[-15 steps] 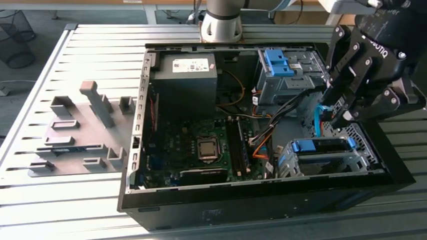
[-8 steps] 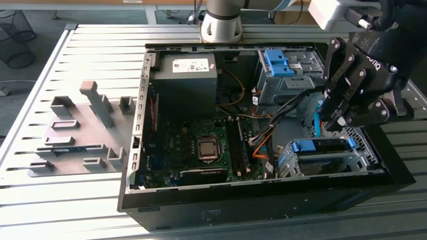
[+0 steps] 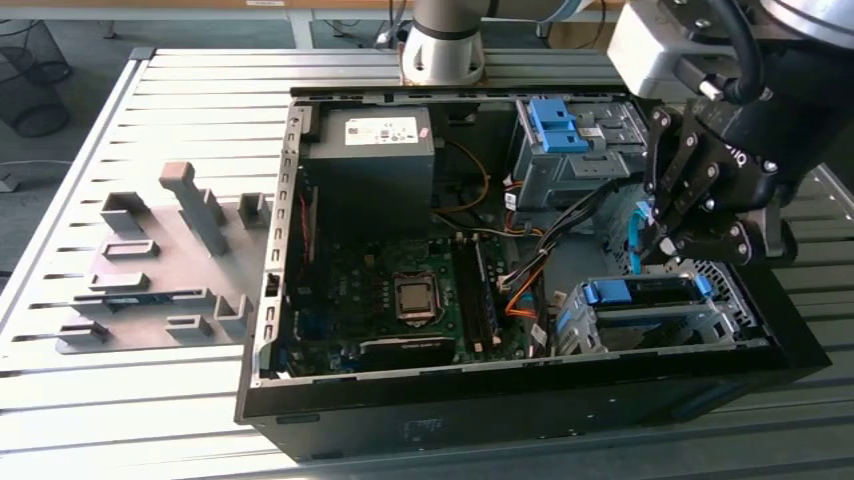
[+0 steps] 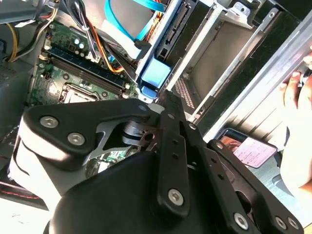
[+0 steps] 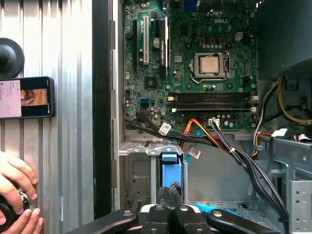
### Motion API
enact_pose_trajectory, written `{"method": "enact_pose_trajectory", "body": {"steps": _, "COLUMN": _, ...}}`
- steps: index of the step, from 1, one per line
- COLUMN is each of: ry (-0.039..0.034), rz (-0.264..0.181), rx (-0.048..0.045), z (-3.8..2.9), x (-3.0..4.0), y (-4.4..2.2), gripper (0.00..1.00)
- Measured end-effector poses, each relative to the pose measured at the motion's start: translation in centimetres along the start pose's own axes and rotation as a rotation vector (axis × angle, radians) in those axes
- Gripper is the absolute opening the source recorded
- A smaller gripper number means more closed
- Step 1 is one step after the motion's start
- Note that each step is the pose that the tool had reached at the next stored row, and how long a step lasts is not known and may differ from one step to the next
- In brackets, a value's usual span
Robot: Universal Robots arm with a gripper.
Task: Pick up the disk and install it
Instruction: 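Insert the disk into the insertion slot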
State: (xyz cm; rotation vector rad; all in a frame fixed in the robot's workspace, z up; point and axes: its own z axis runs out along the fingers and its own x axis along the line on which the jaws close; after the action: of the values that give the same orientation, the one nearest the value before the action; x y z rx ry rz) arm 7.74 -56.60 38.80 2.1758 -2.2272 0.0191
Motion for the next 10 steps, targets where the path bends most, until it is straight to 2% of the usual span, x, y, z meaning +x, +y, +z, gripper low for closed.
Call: {"method": "enact_pose_trajectory", "body": {"steps": 10, "ry": 0.0002, "rz": -0.015, "rx": 0.0005, "z": 1.83, "x": 0.04, "y": -0.09, "gripper": 0.11}}
